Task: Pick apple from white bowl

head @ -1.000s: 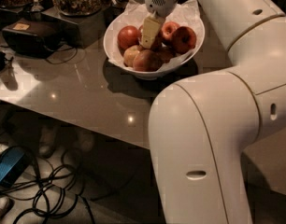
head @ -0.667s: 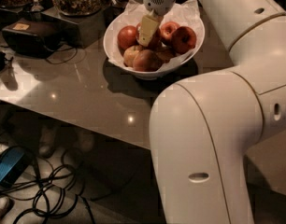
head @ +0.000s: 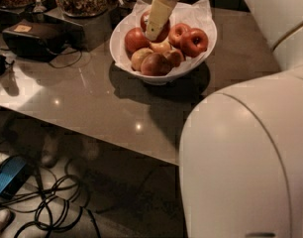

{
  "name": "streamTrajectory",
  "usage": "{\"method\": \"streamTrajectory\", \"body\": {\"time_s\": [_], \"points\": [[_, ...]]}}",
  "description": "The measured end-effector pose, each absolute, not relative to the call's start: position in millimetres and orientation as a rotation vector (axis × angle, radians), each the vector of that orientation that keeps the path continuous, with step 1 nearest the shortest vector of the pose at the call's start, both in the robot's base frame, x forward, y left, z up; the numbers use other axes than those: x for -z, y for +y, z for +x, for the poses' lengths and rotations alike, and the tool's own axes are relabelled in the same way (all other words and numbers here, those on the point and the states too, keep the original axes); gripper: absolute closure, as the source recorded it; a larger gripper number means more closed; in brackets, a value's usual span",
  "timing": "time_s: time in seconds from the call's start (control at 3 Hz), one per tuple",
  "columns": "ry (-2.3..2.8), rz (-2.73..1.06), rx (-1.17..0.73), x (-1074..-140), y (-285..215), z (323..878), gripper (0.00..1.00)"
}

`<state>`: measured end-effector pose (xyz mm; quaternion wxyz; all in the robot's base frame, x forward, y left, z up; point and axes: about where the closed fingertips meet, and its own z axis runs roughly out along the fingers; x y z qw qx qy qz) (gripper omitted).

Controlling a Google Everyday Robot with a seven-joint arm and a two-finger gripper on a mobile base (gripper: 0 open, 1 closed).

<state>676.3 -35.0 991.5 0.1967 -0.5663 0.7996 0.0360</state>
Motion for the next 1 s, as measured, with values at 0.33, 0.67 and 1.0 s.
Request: {"method": "streamTrajectory", "body": {"time_s": [0.33, 0.67, 1.0], "points": [[2.154, -1.638, -0.134, -1016, -30, 655, 1.00], [2.049, -1.708, -0.148, -1040, -19, 636, 1.00], [2.038, -1.692, -0.142, -1040, -16, 643, 1.00]]}}
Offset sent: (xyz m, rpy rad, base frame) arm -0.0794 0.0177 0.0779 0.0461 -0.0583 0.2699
